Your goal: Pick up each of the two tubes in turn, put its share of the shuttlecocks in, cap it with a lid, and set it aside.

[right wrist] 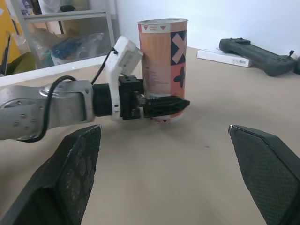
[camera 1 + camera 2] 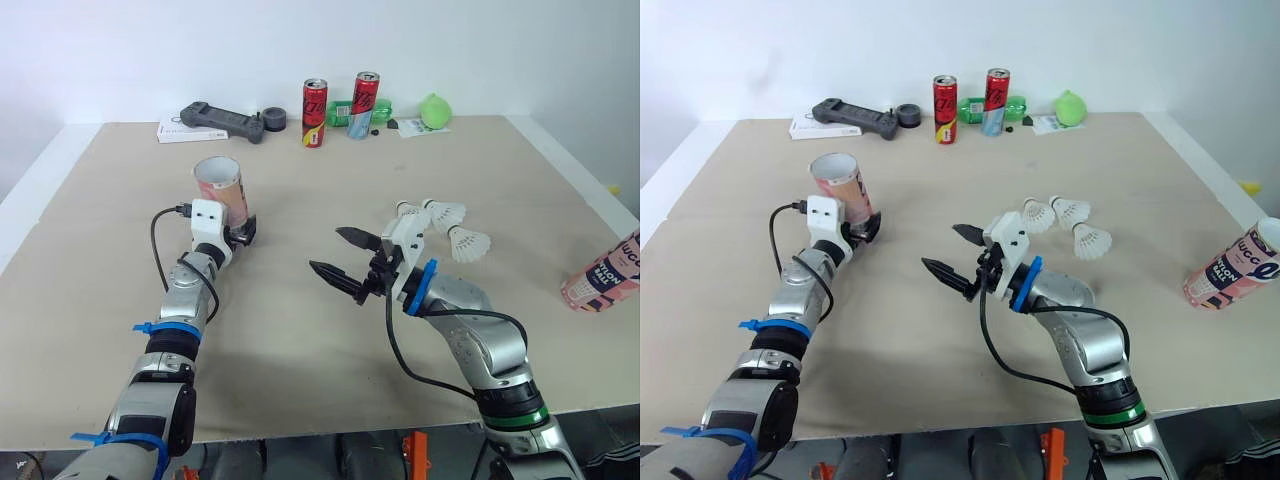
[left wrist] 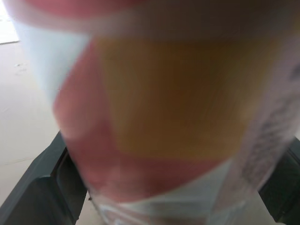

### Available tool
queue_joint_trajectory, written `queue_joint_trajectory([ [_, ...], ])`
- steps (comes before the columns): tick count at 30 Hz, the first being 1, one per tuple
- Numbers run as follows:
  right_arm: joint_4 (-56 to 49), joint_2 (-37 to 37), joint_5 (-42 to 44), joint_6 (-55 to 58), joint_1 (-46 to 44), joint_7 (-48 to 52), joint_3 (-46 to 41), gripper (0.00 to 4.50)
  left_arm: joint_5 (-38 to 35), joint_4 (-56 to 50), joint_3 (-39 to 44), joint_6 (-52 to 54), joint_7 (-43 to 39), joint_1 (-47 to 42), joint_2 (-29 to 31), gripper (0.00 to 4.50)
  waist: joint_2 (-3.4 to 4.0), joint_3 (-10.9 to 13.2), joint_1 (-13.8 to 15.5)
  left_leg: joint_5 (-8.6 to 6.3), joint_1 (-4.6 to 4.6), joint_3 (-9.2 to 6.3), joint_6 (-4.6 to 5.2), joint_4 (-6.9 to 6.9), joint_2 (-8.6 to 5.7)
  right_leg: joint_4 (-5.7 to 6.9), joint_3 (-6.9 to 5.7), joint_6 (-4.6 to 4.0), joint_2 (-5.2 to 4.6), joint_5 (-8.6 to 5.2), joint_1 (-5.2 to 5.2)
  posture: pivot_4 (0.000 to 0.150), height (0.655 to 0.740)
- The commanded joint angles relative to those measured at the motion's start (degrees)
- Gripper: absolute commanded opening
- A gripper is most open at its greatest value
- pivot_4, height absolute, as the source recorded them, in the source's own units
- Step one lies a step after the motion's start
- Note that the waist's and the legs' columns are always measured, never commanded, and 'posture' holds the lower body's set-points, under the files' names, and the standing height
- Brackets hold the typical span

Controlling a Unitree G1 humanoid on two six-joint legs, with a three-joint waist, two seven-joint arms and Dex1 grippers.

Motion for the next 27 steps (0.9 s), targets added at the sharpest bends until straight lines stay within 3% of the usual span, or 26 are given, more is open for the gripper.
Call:
queue_joint_trajectory([
  [1, -3.3, -0.1, 0.0, -0.1, 0.1, -0.5, -1.3, 4.5, 0.3, 0.9, 0.3, -2.6, -0.3, -1.6, 0.4, 3.63, 0.0, 0.0, 0.0, 0.0, 0.0, -0.01, 0.0, 0.0, 0.0, 0.0, -0.01, 0.0, 0.0, 0.0, 0.0, 0.15, 0.74],
  [2, -3.4, -0.1, 0.0, -0.1, 0.3, -0.6, -1.4, 4.5, 0.2, 1.1, 0.3, -2.8, -0.3, -1.6, 0.4, 3.24, 0.0, 0.0, 0.0, 0.0, 0.0, -0.01, 0.0, 0.0, 0.0, 0.0, -0.01, 0.0, 0.0, 0.0, 0.0, 0.15, 0.74],
  [9, -3.4, 0.5, -2.0, -1.1, 1.4, -4.0, -2.5, 4.5, 0.7, -1.2, 0.2, -3.7, 0.5, 0.1, 0.8, 3.24, 0.0, 0.0, 0.0, 0.02, 0.0, -0.02, -0.04, 0.01, 0.0, 0.0, -0.01, 0.01, 0.0, 0.01, 0.0, 0.15, 0.74],
  [14, 1.5, 1.4, -12.9, -3.8, 3.1, -16.6, -4.1, 4.5, 7.4, -11.1, -2.7, -4.8, 3.0, 5.4, 5.0, 3.24, 0.0, 0.0, -0.1, 0.03, -0.01, -0.01, -0.06, -0.06, 0.01, 0.0, -0.01, 0.0, 0.0, 0.01, -0.05, 0.15, 0.74],
  [18, 5.0, 3.5, -16.4, -3.6, 2.0, -23.5, -6.4, 4.5, 13.6, -19.7, -5.3, -4.4, 4.7, 10.0, 8.7, 3.24, 0.0, 0.0, -0.1, 0.15, -0.01, -0.01, -0.27, -0.14, 0.03, 0.02, -0.01, -0.04, 0.0, 0.03, -0.1, 0.15, 0.74],
  [23, 16.1, 5.8, -18.9, -4.9, -3.0, -28.6, -8.6, 4.5, 24.5, -29.1, -9.8, -5.1, 5.2, 15.4, 15.4, 3.24, 0.0, 0.0, -0.2, 0.22, 0.0, 0.02, -0.37, -0.12, 0.03, 0.04, 0.0, -0.02, -0.02, 0.11, -0.1, 0.15, 0.74],
  [27, 27.9, 6.9, -19.8, -9.3, -9.4, -29.6, -9.4, 4.5, 27.8, -32.8, -10.9, -4.1, 5.0, 17.0, 18.0, 3.24, 0.01, 0.0, -0.4, 0.27, 0.02, 0.06, -0.33, -0.11, 0.05, 0.04, 0.0, -0.06, -0.03, 0.18, -0.11, 0.15, 0.74],
])
